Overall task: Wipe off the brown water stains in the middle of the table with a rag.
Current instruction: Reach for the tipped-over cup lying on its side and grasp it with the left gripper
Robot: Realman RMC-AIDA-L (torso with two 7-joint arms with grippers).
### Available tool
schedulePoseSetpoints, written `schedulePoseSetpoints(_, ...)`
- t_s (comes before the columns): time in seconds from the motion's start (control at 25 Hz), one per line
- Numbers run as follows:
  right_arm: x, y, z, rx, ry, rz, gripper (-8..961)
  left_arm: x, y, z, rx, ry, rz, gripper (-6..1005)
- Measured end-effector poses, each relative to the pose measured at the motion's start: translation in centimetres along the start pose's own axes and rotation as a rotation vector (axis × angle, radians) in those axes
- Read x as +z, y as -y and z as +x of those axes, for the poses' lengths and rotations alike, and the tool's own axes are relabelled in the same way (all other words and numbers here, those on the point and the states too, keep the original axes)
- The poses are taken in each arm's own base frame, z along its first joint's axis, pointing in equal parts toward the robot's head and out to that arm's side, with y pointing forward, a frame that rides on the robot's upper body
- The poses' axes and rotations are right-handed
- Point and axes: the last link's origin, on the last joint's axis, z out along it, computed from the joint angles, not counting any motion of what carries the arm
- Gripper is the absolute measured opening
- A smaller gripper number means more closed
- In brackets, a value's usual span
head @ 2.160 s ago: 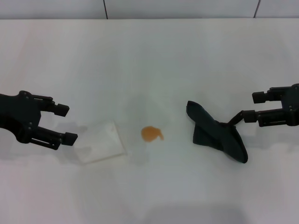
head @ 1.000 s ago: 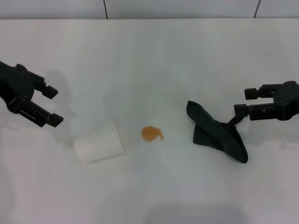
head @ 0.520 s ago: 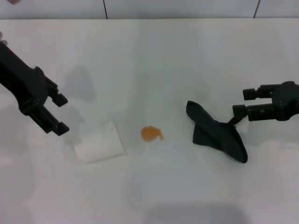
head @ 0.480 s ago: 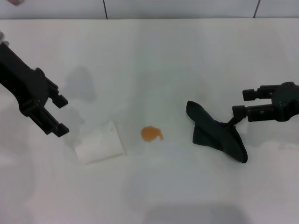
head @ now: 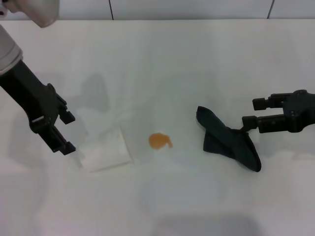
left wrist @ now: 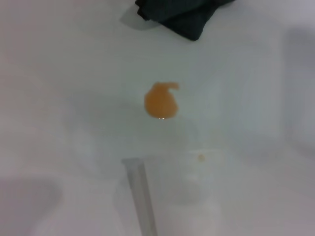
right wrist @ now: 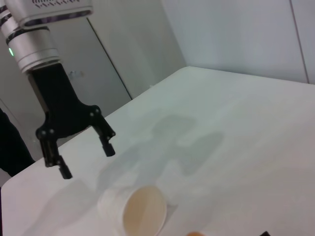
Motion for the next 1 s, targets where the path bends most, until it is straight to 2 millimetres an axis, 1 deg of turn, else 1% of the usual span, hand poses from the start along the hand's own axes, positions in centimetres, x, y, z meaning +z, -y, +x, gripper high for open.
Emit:
schedulePoseSetpoints(0.4,0.3,-0.2,-0.1,-0.01,-0.008,-0.01,765,2.2,0.0,1.3,0.049,0.022,0.024,887)
schedulePoseSetpoints(1.0,0.7,-0.4,-0.1,-0.021,-0.013,-0.024,765,4.4,-0.1,2.0,0.067,0.002,0.036,887)
